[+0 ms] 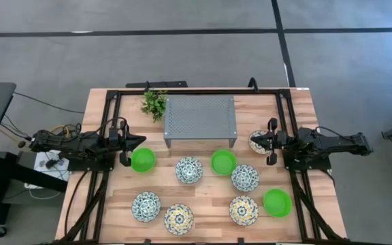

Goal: Pick & Place Mini bowls

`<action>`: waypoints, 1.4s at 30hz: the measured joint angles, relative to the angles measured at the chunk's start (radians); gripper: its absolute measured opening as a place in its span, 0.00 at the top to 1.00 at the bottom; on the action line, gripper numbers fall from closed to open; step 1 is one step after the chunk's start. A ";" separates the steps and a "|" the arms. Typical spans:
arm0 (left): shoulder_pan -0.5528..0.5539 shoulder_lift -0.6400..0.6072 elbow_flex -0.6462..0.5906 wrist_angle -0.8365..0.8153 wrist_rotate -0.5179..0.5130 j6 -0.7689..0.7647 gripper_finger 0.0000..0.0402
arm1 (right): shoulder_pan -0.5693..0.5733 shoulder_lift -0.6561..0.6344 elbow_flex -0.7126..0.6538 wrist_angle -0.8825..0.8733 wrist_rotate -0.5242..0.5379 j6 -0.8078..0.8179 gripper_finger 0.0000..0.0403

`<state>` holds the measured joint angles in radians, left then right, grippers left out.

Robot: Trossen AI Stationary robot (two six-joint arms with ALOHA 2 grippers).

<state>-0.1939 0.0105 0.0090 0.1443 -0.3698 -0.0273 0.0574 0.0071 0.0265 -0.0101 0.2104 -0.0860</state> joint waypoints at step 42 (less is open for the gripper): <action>0.000 0.549 0.288 0.210 0.019 0.058 0.70 | -0.001 0.092 0.116 0.348 -0.056 -0.092 0.77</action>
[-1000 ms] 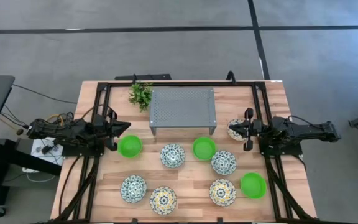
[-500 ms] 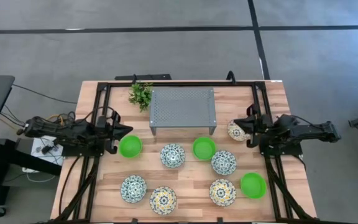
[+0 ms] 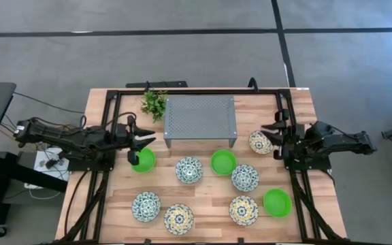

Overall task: Pick & Place Mini bowls
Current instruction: Put the top right yellow and white patterned bowl on the shelf

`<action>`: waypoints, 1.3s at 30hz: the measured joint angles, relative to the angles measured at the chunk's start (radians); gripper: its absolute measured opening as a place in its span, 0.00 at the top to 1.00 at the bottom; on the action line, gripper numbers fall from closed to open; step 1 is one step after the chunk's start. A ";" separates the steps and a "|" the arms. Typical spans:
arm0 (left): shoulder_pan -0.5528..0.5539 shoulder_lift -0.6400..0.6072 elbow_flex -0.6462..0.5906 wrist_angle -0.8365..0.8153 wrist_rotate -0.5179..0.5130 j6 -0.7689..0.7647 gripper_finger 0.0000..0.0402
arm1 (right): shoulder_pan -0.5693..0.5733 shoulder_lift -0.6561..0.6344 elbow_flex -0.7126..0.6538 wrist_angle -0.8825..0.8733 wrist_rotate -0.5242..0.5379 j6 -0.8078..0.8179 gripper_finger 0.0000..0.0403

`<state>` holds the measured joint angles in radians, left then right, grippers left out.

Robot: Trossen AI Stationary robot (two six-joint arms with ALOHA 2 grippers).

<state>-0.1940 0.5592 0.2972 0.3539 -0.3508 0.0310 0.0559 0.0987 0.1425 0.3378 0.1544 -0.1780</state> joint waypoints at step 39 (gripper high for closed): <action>0.000 0.031 0.101 -0.234 0.000 -0.028 0.65 | 0.150 1.024 0.680 -1.388 0.135 0.910 0.58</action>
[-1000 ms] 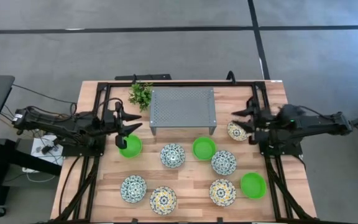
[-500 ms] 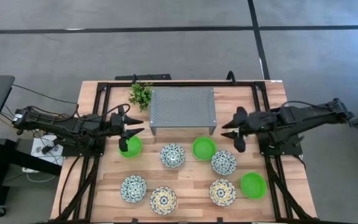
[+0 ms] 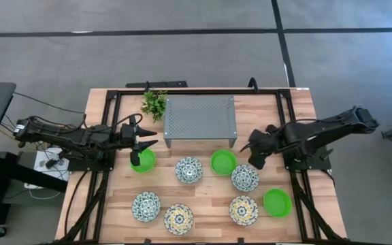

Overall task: Pick & Place Mini bowls
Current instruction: Put the top right yellow and white patterned bowl on the shelf

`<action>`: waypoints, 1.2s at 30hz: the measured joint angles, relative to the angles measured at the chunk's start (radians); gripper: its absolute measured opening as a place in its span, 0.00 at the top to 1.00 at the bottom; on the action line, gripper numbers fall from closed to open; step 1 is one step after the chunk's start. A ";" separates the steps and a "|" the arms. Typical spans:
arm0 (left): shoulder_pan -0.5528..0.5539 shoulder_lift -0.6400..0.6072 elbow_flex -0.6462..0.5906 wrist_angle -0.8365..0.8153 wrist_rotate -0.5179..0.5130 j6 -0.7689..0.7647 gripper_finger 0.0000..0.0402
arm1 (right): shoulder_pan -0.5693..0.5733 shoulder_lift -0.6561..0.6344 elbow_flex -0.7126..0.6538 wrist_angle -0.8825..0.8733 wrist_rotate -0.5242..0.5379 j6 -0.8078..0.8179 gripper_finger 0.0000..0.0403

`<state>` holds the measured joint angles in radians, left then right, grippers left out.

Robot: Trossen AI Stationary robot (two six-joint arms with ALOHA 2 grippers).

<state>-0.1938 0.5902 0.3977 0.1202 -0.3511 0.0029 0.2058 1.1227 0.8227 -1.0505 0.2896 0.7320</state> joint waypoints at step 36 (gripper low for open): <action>0.000 0.000 0.000 0.000 0.000 0.000 0.65 | -0.129 0.431 0.001 -0.047 -0.125 0.053 0.97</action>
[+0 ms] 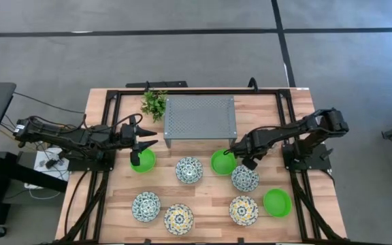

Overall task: Pick & Place Mini bowls
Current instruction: Put the top right yellow and white patterned bowl on the shelf

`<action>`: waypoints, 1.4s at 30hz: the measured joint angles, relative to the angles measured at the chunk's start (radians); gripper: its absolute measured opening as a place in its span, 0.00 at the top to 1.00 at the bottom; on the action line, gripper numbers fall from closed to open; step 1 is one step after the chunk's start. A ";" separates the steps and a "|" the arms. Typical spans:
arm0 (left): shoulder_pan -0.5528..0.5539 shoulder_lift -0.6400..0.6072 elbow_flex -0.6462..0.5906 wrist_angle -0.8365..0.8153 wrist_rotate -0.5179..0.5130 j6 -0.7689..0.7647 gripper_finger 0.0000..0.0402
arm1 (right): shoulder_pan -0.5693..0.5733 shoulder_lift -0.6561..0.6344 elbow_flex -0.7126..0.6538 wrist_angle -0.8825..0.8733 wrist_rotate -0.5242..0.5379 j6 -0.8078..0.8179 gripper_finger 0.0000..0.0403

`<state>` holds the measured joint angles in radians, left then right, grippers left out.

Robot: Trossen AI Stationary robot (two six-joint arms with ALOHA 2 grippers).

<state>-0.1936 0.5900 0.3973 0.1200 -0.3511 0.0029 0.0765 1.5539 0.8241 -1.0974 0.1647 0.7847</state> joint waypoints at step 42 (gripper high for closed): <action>0.000 0.131 -0.001 0.020 0.000 -0.001 0.65 | -0.124 0.199 0.865 0.132 0.018 -0.979 0.98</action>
<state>-0.1936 0.7207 0.3965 0.1398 -0.3508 0.0021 -0.0477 1.7534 1.6889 -0.9655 0.1829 -0.1942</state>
